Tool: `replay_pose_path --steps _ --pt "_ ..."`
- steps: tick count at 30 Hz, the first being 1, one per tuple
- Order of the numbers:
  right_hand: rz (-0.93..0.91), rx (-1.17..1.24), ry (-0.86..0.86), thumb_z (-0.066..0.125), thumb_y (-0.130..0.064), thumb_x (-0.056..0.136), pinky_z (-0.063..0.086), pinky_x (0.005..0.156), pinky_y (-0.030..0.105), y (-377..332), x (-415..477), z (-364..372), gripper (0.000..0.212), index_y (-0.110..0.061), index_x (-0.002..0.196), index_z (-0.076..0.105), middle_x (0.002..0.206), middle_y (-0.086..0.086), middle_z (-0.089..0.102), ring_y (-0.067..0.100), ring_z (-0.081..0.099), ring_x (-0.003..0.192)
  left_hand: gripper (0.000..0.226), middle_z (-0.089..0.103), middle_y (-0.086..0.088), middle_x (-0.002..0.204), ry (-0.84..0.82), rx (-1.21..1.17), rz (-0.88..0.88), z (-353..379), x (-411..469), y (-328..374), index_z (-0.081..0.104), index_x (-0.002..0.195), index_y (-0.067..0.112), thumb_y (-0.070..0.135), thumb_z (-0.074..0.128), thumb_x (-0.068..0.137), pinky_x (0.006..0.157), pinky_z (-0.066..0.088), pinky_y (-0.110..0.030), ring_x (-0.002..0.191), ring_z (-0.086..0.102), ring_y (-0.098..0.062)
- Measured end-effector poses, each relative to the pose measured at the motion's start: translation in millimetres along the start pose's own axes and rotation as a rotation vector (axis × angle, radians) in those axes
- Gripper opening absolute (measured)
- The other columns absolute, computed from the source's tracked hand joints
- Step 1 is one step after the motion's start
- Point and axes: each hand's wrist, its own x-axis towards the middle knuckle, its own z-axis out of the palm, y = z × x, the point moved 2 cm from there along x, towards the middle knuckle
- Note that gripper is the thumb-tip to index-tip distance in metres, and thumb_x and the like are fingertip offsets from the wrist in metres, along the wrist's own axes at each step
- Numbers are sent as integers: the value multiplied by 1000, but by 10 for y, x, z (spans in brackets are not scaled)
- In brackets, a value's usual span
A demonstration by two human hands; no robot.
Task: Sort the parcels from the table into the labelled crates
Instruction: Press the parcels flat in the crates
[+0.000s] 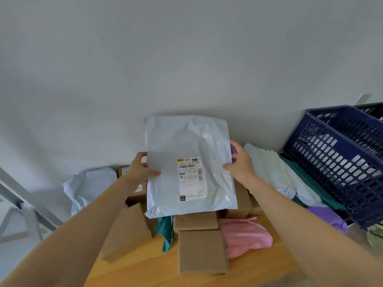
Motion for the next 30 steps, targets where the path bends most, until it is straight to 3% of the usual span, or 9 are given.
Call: replay_pose_path --steps 2,4,7,9,15,21,26,30 --pt "-26 -8 25 70 8 76 56 82 42 -121 28 -10 79 -28 141 43 109 -1 63 18 64 96 73 62 -18 99 25 35 42 -99 -8 163 42 128 22 -8 77 71 67 55 -39 80 62 -26" --pt "-43 5 57 71 8 76 56 76 34 -231 36 -22 81 -27 142 42 101 -2 64 15 64 90 74 62 -19 100 37 68 84 -180 -29 301 42 128 25 -5 78 70 69 55 -39 81 62 -27" --pt "-65 6 105 71 7 77 52 67 22 -348 10 -38 81 -28 143 40 94 9 66 18 65 83 76 62 -20 102 42 75 127 -250 -72 449 42 130 24 -6 78 70 78 56 -48 89 63 -32" --pt "-83 -3 137 71 6 78 53 68 26 -419 -26 -49 81 -30 143 40 93 16 66 25 65 83 76 63 -20 102 44 82 149 -286 -105 526 42 130 24 -6 78 70 81 56 -51 93 64 -35" --pt "-88 -13 217 70 6 78 57 74 37 -558 -168 -100 82 -34 143 40 89 17 64 27 65 80 73 63 -14 93 35 97 223 -335 -170 721 45 128 23 -6 78 70 68 57 -39 86 64 -28" --pt "-91 -9 282 68 9 78 56 77 39 -599 -333 -264 84 -32 145 37 83 3 59 27 64 81 73 60 -9 93 -25 103 261 -213 -164 876 47 129 24 -6 78 71 62 54 -33 83 62 -21" --pt "-102 -29 353 65 14 79 54 75 29 -558 -537 -540 85 -29 147 36 93 -14 57 22 64 88 72 60 -8 93 -112 120 270 86 -170 955 47 132 23 -7 77 73 62 54 -34 80 61 -20" --pt "-73 -26 408 65 15 79 54 89 39 -481 -687 -817 87 -28 148 34 121 6 60 26 62 103 72 61 -6 87 -175 128 293 389 -193 1025 48 132 20 -9 76 72 59 53 -32 76 62 -20"
